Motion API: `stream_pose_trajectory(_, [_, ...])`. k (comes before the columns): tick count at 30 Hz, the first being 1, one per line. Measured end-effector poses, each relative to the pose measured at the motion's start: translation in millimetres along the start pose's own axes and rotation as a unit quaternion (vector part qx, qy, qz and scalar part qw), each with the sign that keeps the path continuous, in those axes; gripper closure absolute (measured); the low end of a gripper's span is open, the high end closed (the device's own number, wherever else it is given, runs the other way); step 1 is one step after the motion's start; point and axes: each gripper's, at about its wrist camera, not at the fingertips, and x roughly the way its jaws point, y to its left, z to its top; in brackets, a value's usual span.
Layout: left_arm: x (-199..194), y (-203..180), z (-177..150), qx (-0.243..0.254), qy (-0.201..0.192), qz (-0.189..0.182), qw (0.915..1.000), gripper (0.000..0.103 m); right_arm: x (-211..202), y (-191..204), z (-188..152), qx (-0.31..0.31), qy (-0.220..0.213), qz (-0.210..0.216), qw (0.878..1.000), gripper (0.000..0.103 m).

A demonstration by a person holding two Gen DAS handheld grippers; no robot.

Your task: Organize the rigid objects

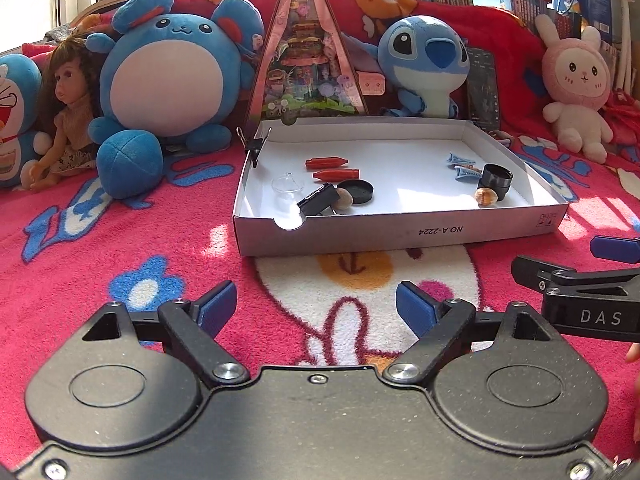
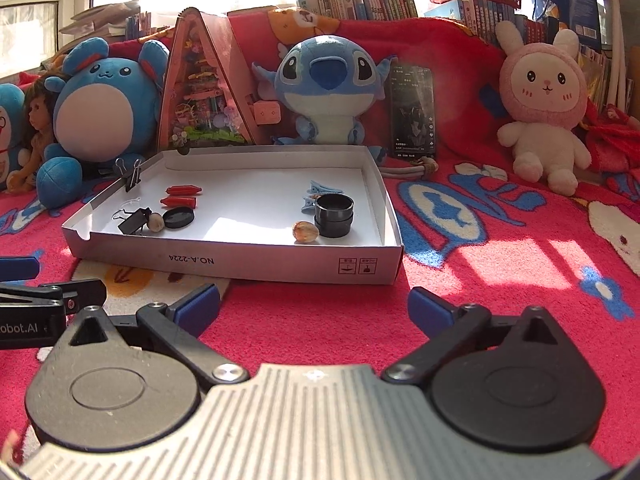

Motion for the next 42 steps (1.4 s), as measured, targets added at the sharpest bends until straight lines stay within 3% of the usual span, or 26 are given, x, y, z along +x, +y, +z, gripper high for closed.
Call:
stream_pose_trajectory(9, [15.5, 3.0, -8.4, -0.011, 0.008, 0.019, 0.9997, 0.012, 17.8, 1.2, -9.9, 0.001, 0.047, -0.003, 0.999, 0.0])
stream_pose_trajectory(23, [22.1, 8.7, -12.4, -0.032, 0.005, 0.024, 0.9992, 0.0, 17.8, 1.6, -10.8, -0.001, 0.047, -0.004, 0.999, 0.0])
stream_pose_trajectory(42, [22.5, 9.4, -12.9, -0.034, 0.006, 0.023, 0.9992, 0.0, 17.6, 1.2, -11.1, -0.001, 0.047, -0.004, 0.999, 0.0])
